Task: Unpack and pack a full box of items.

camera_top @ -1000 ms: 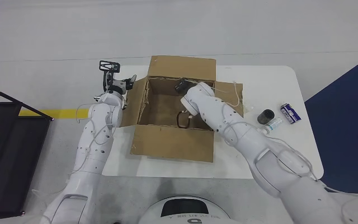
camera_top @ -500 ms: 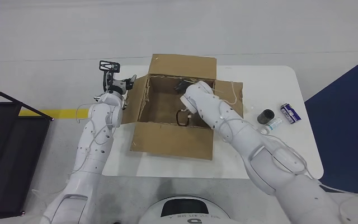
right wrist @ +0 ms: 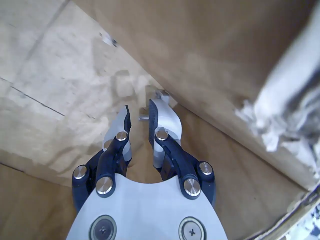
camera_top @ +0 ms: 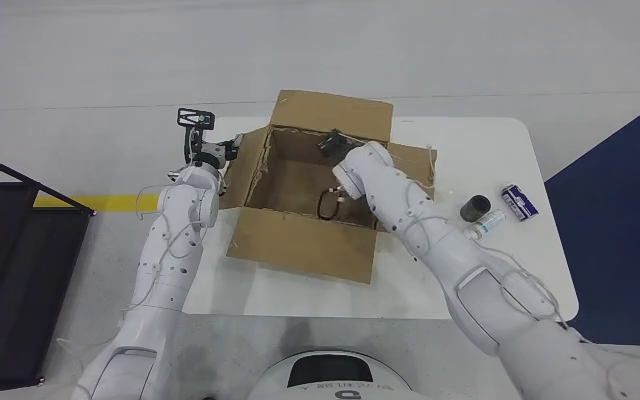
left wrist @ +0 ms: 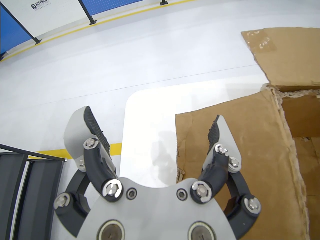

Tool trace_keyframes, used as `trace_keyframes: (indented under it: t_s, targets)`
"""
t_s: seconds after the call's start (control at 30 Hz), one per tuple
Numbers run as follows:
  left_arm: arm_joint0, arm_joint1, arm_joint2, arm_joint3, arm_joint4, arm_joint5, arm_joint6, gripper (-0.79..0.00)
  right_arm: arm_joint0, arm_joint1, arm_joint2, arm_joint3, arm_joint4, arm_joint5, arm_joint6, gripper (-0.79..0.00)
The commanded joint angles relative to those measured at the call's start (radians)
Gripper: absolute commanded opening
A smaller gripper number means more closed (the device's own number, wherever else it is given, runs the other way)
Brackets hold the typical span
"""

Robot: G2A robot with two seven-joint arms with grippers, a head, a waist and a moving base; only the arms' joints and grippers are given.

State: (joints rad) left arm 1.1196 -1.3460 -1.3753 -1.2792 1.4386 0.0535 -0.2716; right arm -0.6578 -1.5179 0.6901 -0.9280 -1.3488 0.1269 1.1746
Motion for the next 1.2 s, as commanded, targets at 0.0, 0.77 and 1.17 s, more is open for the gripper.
trace_keyframes:
  t_s: [0.0, 0.77, 1.17]
  targets:
    - [0.000, 0.000, 0.000, 0.000, 0.000, 0.000, 0.000, 0.000, -0.010, 0.001, 0.002, -0.008, -0.020, 0.004, 0.012, -0.591]
    - [-0.058, -0.006, 0.035, 0.090, 0.042, 0.014, 0.019, 0.000, -0.066, 0.025, 0.124, -0.126, 0.023, -0.175, 0.036, -0.563]
    - [-0.053, 0.015, 0.028, 0.074, 0.031, -0.288, -0.097, 0.000, -0.255, 0.091, 0.282, -0.474, -0.016, -0.263, 0.091, -0.489]
